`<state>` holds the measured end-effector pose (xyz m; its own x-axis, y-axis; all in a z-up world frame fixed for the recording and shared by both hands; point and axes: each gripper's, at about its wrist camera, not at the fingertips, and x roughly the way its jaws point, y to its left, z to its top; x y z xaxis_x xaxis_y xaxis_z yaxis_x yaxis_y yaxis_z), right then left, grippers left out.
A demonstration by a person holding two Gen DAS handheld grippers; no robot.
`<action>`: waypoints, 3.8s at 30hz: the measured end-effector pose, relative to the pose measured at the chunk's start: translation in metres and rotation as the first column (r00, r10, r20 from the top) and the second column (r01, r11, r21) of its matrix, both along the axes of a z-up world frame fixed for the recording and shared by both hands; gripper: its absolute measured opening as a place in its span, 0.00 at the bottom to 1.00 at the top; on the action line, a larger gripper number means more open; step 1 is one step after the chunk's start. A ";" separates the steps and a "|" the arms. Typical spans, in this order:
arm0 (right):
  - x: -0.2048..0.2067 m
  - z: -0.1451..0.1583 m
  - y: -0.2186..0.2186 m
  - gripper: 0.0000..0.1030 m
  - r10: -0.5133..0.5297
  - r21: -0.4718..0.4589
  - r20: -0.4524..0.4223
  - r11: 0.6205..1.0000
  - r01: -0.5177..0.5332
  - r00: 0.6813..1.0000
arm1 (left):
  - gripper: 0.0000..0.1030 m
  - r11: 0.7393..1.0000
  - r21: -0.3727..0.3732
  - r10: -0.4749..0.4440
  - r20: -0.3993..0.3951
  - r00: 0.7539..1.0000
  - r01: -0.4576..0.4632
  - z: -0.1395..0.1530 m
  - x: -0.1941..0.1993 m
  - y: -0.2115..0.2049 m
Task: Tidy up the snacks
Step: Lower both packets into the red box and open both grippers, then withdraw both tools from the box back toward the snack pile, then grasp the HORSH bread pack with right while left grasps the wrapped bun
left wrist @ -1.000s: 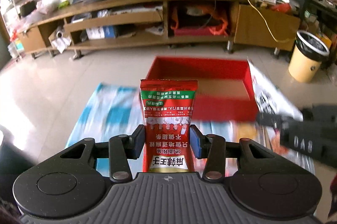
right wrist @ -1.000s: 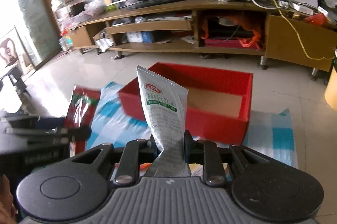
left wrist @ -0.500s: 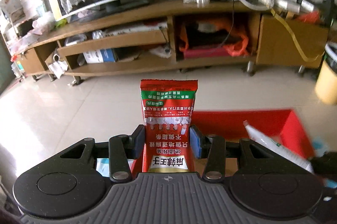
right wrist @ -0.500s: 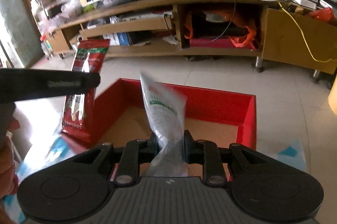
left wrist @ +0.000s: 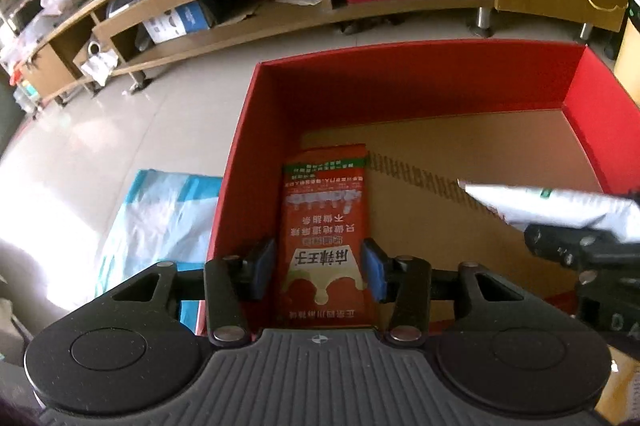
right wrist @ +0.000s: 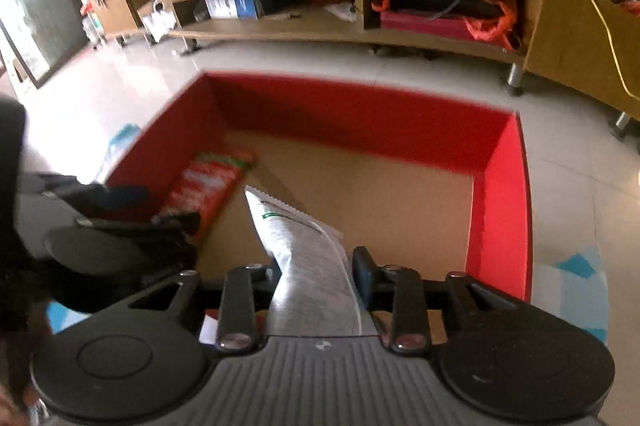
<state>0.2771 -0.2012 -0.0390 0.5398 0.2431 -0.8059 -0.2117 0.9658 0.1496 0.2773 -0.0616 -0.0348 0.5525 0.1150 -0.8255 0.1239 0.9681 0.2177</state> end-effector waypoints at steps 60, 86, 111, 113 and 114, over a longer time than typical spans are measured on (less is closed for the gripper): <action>-0.099 0.053 -0.060 0.50 -0.183 0.090 0.067 0.980 0.177 0.981 | 0.82 0.983 -0.182 -0.022 -0.026 0.999 0.017 0.055 -0.107 0.021; -0.134 0.001 -0.013 0.79 -0.048 -0.017 -0.090 0.999 0.047 0.995 | 0.84 0.962 -0.273 -0.036 -0.140 0.989 -0.004 0.037 -0.151 0.030; -0.142 -0.012 -0.019 0.95 -0.034 -0.103 -0.096 0.994 0.024 0.995 | 0.85 0.966 -0.247 0.012 -0.258 0.966 -0.078 0.004 -0.211 0.041; -0.141 -0.016 -0.026 0.97 -0.061 -0.071 -0.121 0.996 0.052 0.991 | 0.85 0.974 -0.213 0.021 -0.240 0.971 -0.073 0.001 -0.212 0.035; -0.139 -0.019 -0.030 0.97 -0.073 -0.050 -0.148 0.997 0.066 0.986 | 0.80 0.980 -0.190 0.016 -0.223 0.975 -0.060 0.001 -0.213 0.031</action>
<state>0.1378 -0.2315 -0.0581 0.4269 0.1708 -0.8880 -0.1223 0.9839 0.1304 0.0644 -0.0307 -0.0334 0.3534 -0.0425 -0.9345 0.1098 0.9939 -0.0036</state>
